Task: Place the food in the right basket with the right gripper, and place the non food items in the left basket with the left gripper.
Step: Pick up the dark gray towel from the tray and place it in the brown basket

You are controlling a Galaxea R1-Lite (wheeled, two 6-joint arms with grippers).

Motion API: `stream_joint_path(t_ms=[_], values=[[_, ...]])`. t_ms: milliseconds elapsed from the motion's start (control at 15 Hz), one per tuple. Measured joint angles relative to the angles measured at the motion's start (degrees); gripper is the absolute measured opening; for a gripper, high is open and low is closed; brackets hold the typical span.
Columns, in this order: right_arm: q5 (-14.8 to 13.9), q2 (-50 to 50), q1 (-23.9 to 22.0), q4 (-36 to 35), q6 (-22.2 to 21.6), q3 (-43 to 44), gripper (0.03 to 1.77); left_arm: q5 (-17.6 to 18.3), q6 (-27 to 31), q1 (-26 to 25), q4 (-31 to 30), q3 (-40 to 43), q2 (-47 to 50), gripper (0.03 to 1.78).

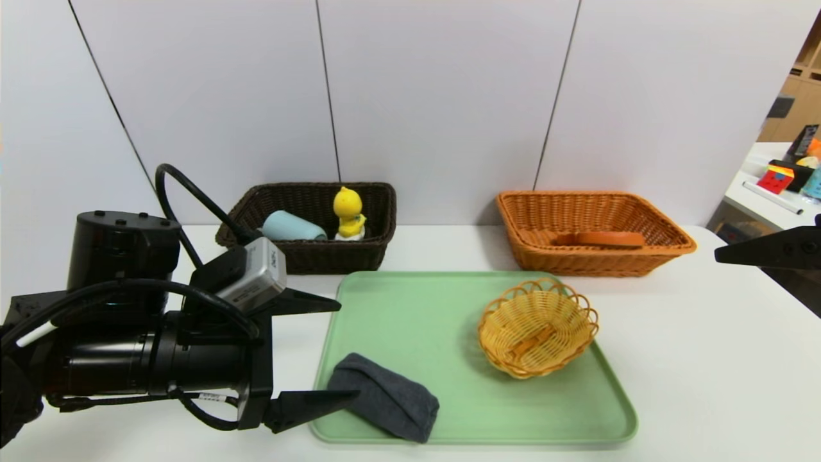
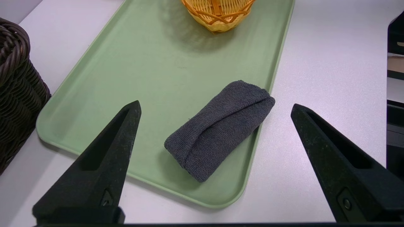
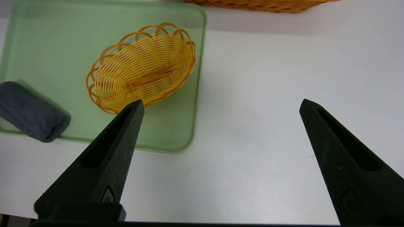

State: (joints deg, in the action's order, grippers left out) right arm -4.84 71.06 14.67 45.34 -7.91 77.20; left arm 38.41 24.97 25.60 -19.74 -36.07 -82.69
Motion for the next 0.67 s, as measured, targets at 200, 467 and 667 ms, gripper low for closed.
stream_joint_path(t_ms=[200, 467, 667], values=[[-0.12, -0.48, 0.0, 0.02, 0.06, 0.0, 1.7, -0.02, 0.17, 0.06, 0.04, 1.12, -0.11, 1.69], [-0.65, -1.83, -0.15, 0.37, -0.05, -0.68, 1.7, 0.04, 0.3, 0.24, 0.23, 1.67, -1.33, 1.69], [-1.06, -2.82, -0.2, 0.22, 0.0, -2.1, 1.7, 0.04, 1.1, 0.91, 2.55, 1.67, -2.65, 1.69]])
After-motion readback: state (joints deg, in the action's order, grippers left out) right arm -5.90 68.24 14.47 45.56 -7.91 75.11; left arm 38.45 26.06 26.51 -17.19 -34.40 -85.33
